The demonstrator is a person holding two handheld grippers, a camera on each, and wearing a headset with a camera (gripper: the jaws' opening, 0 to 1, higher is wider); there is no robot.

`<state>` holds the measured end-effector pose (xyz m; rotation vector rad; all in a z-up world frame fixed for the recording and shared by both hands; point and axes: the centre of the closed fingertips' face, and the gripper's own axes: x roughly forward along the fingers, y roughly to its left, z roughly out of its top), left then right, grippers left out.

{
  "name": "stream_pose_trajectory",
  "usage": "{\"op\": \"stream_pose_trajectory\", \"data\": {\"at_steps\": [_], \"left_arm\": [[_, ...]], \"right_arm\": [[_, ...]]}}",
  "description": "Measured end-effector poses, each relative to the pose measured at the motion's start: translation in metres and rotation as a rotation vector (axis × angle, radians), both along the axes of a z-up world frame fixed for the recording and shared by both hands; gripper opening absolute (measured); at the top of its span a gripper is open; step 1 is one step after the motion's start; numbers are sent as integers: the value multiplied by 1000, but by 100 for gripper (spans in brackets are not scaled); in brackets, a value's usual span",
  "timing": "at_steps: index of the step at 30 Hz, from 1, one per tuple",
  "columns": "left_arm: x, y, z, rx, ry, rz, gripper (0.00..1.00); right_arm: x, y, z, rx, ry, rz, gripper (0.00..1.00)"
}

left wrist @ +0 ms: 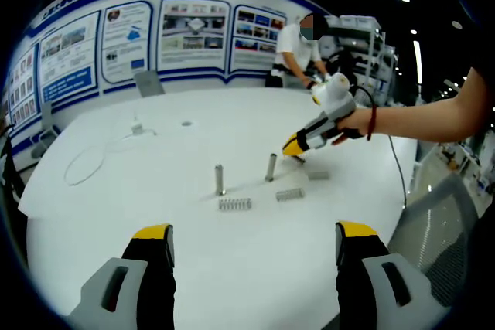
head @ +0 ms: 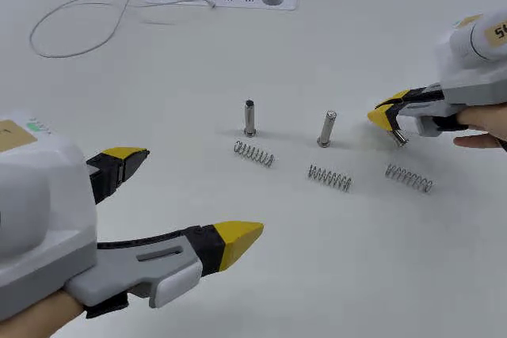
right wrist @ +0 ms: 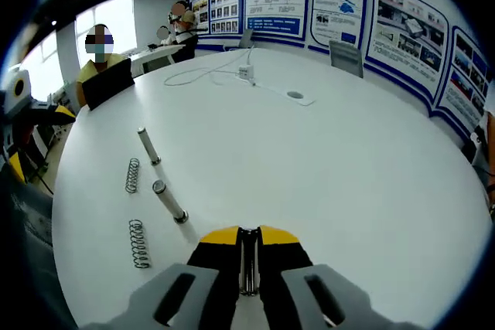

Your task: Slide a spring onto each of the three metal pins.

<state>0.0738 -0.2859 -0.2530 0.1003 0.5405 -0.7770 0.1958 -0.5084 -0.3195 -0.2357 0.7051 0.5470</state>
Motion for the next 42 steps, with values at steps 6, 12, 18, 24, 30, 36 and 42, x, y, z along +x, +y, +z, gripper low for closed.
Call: {"op": "stream_pose_trajectory", "data": {"at_steps": [6,12,18,24,30,36,42], "left_arm": [[0,-1,2,-5,-5,-2,87],[1,-2,4,-8,-11,-7,87],[0,-3,5,-10,-16,-11,87],[0,-4,6,-12,-20,-14,87],[-2,-4,6,-11,-21,-17,87],[-3,-4,7,-8,-22,-18,87],[-3,-4,8,-4,-23,-17,87]], "right_arm": [[-2,-2,10,11,-23,-13,8],[-7,-2,15,1,-34,-11,8],[-15,-5,22,-24,-49,-14,8],[-22,-8,21,-31,-47,-19,8],[-28,-10,20,-38,-44,-22,8],[-32,-11,20,-47,-38,-22,8],[-36,-11,20,-50,-28,-19,8]]}}
